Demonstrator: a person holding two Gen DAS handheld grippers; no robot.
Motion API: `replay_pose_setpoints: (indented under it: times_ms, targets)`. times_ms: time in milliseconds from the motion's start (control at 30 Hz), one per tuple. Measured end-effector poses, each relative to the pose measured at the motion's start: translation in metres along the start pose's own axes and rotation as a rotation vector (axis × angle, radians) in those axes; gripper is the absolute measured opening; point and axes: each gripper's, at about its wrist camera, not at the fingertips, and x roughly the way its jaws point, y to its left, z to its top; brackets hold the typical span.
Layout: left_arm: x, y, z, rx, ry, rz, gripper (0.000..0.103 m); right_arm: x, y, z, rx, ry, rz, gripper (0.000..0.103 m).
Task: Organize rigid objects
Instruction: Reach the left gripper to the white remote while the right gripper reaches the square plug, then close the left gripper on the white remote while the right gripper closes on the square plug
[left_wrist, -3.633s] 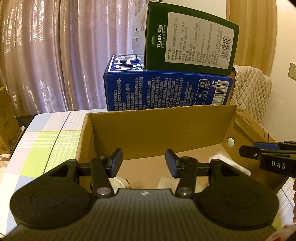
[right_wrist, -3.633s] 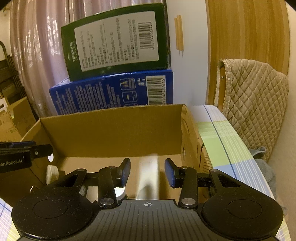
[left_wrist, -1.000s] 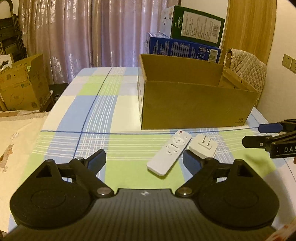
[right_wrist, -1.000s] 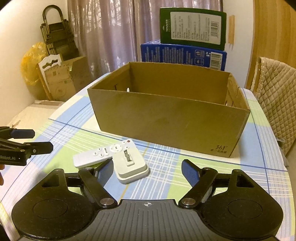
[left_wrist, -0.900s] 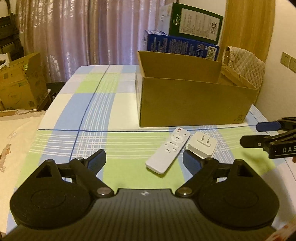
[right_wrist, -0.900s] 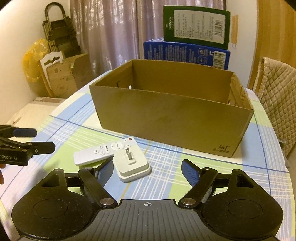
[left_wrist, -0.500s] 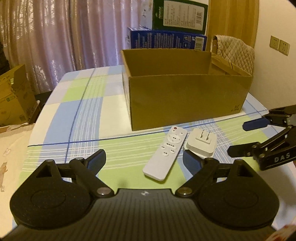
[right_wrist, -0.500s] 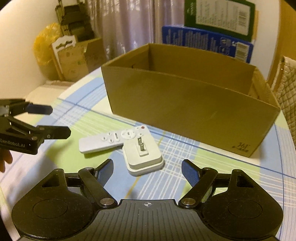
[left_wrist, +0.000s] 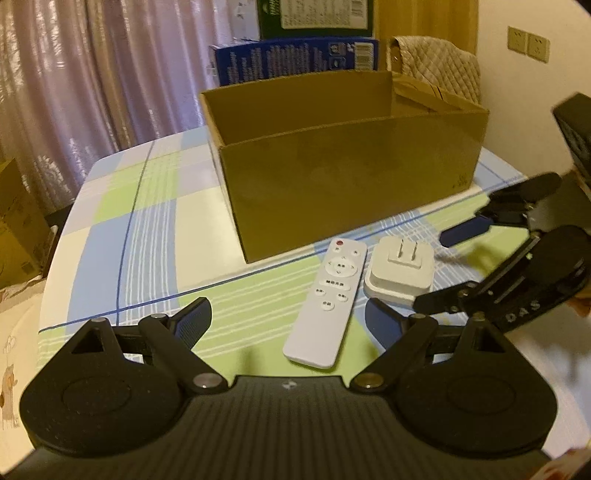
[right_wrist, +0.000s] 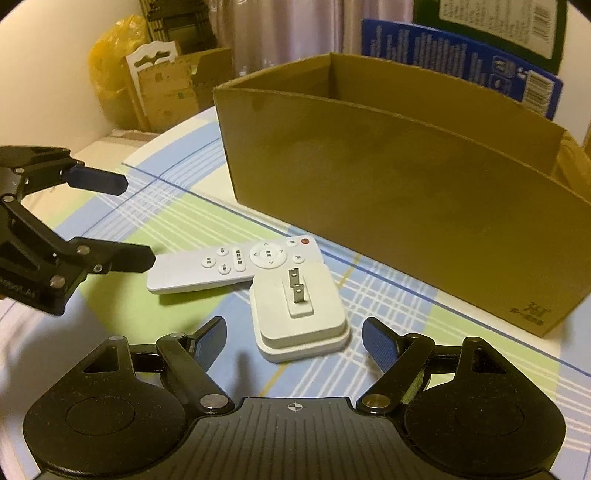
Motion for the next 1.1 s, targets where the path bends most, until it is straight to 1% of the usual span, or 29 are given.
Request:
replay_pose_setpoints:
  times_ms: [100, 200, 400, 500, 600, 733, 800, 900, 967, 1000, 1100]
  targets:
    - [0.004, -0.001, -0.001, 0.016, 0.028, -0.011, 0.088, 0.01, -0.001, 0.001, -0.008, 0.01, 0.014, 0.078]
    - [0.007, -0.001, -0.002, 0.02, 0.039, -0.019, 0.088, 0.017, -0.002, 0.001, -0.022, 0.018, 0.008, 0.078]
    - [0.015, -0.002, -0.004, 0.028, 0.06, -0.044, 0.088, 0.025, -0.001, 0.001, -0.029, 0.017, 0.023, 0.077]
    - [0.02, -0.001, -0.004, 0.028, 0.07, -0.058, 0.088, 0.026, 0.001, -0.001, -0.049, 0.016, 0.013, 0.072]
    - [0.024, 0.0, -0.003, 0.028, 0.078, -0.065, 0.088, 0.025, -0.001, 0.001, -0.032, 0.011, 0.0, 0.064]
    - [0.027, 0.001, -0.003, 0.039, 0.086, -0.072, 0.088, 0.028, 0.0, 0.001, -0.032, 0.01, -0.01, 0.062]
    - [0.03, 0.001, -0.004, 0.039, 0.084, -0.081, 0.088, 0.028, 0.0, 0.005, -0.027, 0.04, -0.027, 0.062]
    - [0.035, 0.001, -0.005, 0.033, 0.085, -0.089, 0.087, 0.018, 0.001, 0.007, 0.006, 0.089, -0.091, 0.062]
    - [0.039, 0.0, -0.005, 0.052, 0.081, -0.094, 0.086, 0.006, 0.001, 0.005, 0.012, 0.09, -0.108, 0.062]
    - [0.041, -0.001, -0.005, 0.065, 0.078, -0.098, 0.083, 0.001, -0.001, 0.004, 0.022, 0.086, -0.116, 0.062]
    - [0.05, -0.005, -0.005, 0.102, 0.073, -0.109, 0.078, -0.012, -0.011, -0.001, 0.082, 0.073, -0.128, 0.062]
